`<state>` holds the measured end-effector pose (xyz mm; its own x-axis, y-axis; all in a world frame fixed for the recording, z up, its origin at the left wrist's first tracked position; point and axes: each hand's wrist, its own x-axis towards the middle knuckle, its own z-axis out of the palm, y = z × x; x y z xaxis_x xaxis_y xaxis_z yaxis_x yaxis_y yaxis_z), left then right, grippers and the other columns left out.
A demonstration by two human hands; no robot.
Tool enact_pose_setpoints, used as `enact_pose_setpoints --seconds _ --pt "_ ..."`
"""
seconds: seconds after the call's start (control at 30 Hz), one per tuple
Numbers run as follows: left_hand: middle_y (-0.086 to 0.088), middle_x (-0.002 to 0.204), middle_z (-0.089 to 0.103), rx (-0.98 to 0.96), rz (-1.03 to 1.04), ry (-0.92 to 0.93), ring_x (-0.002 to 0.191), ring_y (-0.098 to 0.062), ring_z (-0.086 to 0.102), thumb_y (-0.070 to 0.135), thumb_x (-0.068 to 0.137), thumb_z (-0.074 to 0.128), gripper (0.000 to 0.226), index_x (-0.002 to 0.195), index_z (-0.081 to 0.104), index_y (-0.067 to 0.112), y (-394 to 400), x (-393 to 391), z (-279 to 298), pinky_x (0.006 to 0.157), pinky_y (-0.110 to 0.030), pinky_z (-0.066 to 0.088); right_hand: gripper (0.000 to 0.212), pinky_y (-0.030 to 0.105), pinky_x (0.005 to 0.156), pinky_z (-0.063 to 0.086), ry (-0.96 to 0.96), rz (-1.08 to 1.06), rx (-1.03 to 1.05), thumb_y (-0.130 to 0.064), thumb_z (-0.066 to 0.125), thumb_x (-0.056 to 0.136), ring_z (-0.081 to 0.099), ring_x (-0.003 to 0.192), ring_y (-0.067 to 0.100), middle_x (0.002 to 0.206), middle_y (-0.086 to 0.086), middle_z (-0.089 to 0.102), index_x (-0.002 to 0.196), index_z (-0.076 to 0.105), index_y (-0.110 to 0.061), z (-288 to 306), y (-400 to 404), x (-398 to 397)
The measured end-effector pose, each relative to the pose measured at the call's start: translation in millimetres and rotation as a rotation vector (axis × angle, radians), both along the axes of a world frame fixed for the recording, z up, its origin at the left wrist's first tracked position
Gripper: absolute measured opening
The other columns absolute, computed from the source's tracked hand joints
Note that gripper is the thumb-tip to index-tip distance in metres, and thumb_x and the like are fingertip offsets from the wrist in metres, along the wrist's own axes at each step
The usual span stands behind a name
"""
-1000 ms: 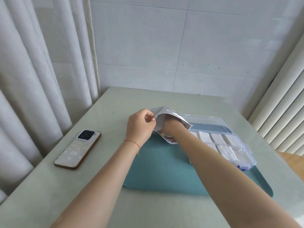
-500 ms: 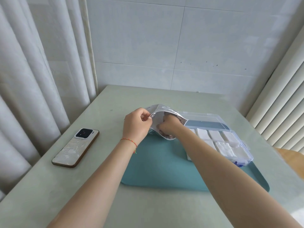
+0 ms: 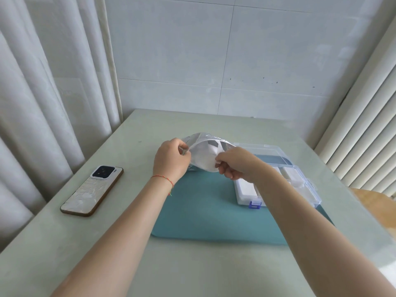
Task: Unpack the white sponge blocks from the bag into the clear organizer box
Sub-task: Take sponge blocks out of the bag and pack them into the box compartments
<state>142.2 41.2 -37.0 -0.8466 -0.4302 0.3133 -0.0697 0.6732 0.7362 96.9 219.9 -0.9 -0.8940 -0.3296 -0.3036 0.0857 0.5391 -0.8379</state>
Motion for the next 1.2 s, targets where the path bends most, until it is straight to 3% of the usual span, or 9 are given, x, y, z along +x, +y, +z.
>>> enact_pose_setpoints --seconds 0.17,0.27,0.37,0.43,0.57,0.7,0.87,1.07,1.2 --pt "-0.002 0.111 0.054 -0.039 -0.079 -0.149 0.104 -0.021 0.054 0.025 0.080 0.064 0.031 0.111 0.062 0.022 6.1 9.7 -0.7 0.088 -0.032 0.045 0.022 0.017 0.040 0.028 -0.056 -0.008 -0.016 -0.014 0.052 0.090 0.039 0.039 0.016 0.054 0.005 0.053 0.070 0.059 -0.006 4.2 26.9 4.0" --pt "0.000 0.109 0.052 -0.101 -0.108 -0.058 0.106 -0.018 0.048 0.024 0.078 0.066 0.031 0.109 0.063 0.021 21.8 22.2 4.8 0.096 -0.033 0.041 0.021 0.019 0.041 0.027 -0.099 0.003 -0.073 -0.014 0.051 0.089 0.036 0.038 0.017 0.055 0.007 0.051 0.070 0.055 -0.006 2.5 41.5 7.5" --pt "0.001 0.085 0.055 -0.079 -0.039 0.179 0.083 -0.015 0.050 0.021 0.080 0.062 0.005 0.081 0.065 0.017 41.3 36.7 10.8 0.075 -0.028 0.042 0.021 0.021 0.042 0.026 -0.144 0.007 -0.159 -0.014 0.052 0.090 0.034 0.040 0.017 0.056 0.009 0.050 0.070 0.052 -0.007 1.8 55.2 11.7" --pt "-0.004 0.061 0.056 -0.043 -0.005 0.116 0.062 -0.018 0.045 0.032 0.083 0.052 0.031 0.060 0.056 0.011 51.3 43.4 12.6 0.059 -0.032 0.040 0.021 0.022 0.042 0.026 -0.157 0.015 -0.224 -0.014 0.051 0.091 0.033 0.040 0.017 0.058 0.010 0.050 0.071 0.052 -0.007 1.5 65.1 15.1" --pt "-0.008 0.071 0.074 0.431 -0.204 -0.344 0.053 -0.020 0.062 0.056 0.094 0.049 0.056 0.080 0.073 0.007 69.5 49.6 18.3 0.047 -0.025 0.043 0.024 0.022 0.041 0.028 -0.143 0.026 -0.317 -0.014 0.051 0.092 0.036 0.041 0.019 0.061 0.012 0.050 0.070 0.053 -0.006 -0.2 74.8 23.0" --pt "-0.015 0.086 0.070 0.944 -0.319 -0.162 0.058 -0.019 0.067 0.027 0.095 0.062 0.020 0.099 0.066 0.007 83.9 43.6 5.1 0.042 -0.020 0.044 0.028 0.024 0.042 0.032 -0.102 0.113 -0.277 -0.018 0.050 0.097 0.041 0.044 0.021 0.064 0.013 0.055 0.075 0.060 -0.005 -5.4 76.6 31.5" --pt "-0.014 0.084 0.071 0.822 -0.253 -0.129 0.055 -0.018 0.066 0.012 0.096 0.061 0.010 0.100 0.067 0.005 77.5 39.8 -8.6 0.043 -0.021 0.046 0.041 0.028 0.048 0.042 0.104 0.015 -0.196 -0.035 0.043 0.103 0.052 0.050 0.021 0.075 0.006 0.065 0.094 0.071 -0.006 -10.3 81.2 32.1" --pt "-0.012 0.087 0.073 0.797 -0.322 -0.149 0.063 -0.021 0.069 0.011 0.094 0.063 0.008 0.091 0.070 0.009 72.2 45.0 -14.4 0.050 -0.025 0.054 0.024 0.015 0.046 0.034 0.339 0.039 -0.074 -0.033 0.074 0.085 0.038 0.042 0.009 0.052 -0.003 0.053 0.072 0.070 -0.013 -5.3 86.5 39.4" --pt "-0.009 0.085 0.074 0.885 -0.430 -0.163 0.072 -0.022 0.071 0.005 0.096 0.055 0.018 0.094 0.072 0.012 71.2 52.2 -12.2 0.058 -0.028 0.058 0.025 0.022 0.059 0.035 0.482 0.190 0.188 -0.038 0.081 0.076 0.046 0.065 0.010 0.075 -0.003 0.052 0.075 0.069 -0.016 -15.8 71.6 44.3"
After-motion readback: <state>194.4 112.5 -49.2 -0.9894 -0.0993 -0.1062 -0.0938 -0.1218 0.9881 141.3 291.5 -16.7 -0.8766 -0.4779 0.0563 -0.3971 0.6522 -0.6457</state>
